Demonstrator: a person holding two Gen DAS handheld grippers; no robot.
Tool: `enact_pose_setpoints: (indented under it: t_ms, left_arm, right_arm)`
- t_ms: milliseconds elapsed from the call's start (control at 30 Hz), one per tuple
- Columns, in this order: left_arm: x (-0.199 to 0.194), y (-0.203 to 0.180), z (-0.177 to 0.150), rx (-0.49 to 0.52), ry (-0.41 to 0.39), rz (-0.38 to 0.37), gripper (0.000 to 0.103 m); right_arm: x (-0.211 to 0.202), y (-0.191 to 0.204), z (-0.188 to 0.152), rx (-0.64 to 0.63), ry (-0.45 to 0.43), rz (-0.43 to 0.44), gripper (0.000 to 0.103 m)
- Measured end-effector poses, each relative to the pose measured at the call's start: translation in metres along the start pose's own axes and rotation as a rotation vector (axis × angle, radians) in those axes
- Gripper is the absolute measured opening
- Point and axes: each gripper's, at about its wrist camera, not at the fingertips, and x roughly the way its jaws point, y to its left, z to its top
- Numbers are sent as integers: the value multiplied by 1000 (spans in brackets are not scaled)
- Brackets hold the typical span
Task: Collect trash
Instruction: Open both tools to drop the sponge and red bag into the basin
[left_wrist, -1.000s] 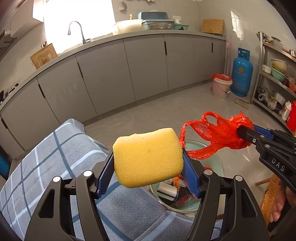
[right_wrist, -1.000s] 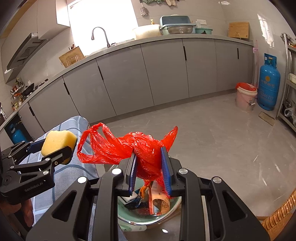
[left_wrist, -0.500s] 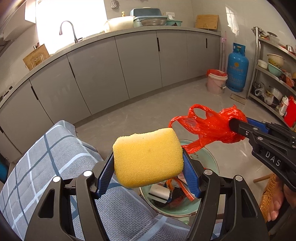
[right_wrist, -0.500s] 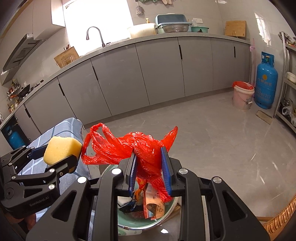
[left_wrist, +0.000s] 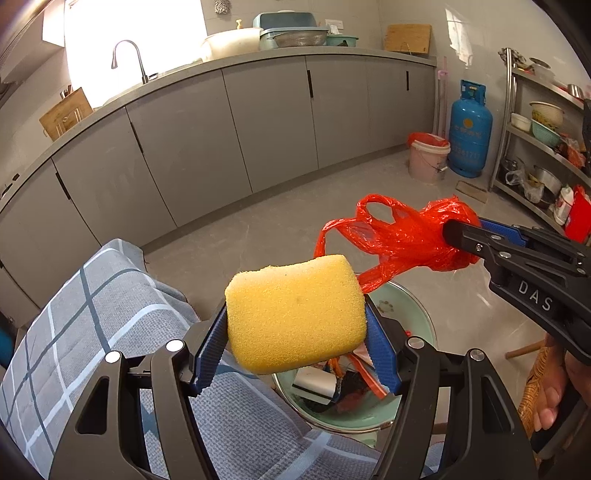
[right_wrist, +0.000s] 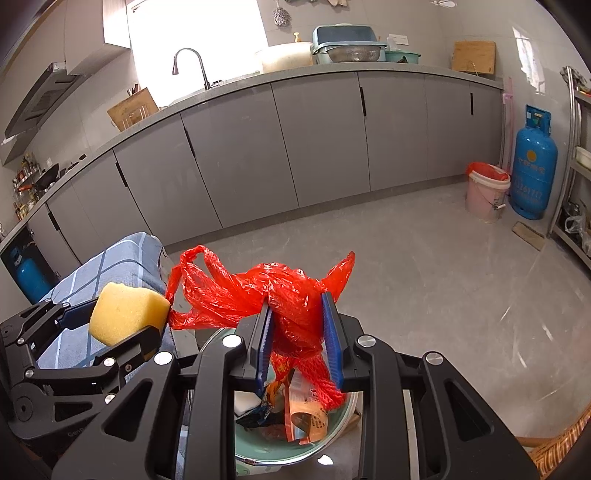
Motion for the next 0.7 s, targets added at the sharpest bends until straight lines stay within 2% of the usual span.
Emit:
enact_pose_setpoints:
  t_ms: [367, 433, 467, 567, 633, 700]
  left_arm:
    - [3, 2, -3, 2, 12, -4, 69]
    - [4, 3, -4, 4, 13, 0, 73]
    - [4, 4, -5, 4, 13, 4, 78]
    - [2, 7, -8, -2, 13, 9, 79]
    - [1, 10, -11, -7, 15, 22, 85]
    - [-1, 14, -13, -17, 17, 28, 86]
  right_arm:
    - [13, 2, 1, -18, 21, 7, 30]
    - [12, 1, 2, -11, 8, 7, 37]
    - [11, -1, 2, -3, -1, 2, 53]
    - [10, -2, 0, -1, -6, -2, 56]
    - [8, -4, -2, 12, -10, -1, 59]
    - [5, -6, -3, 27, -20, -5, 68]
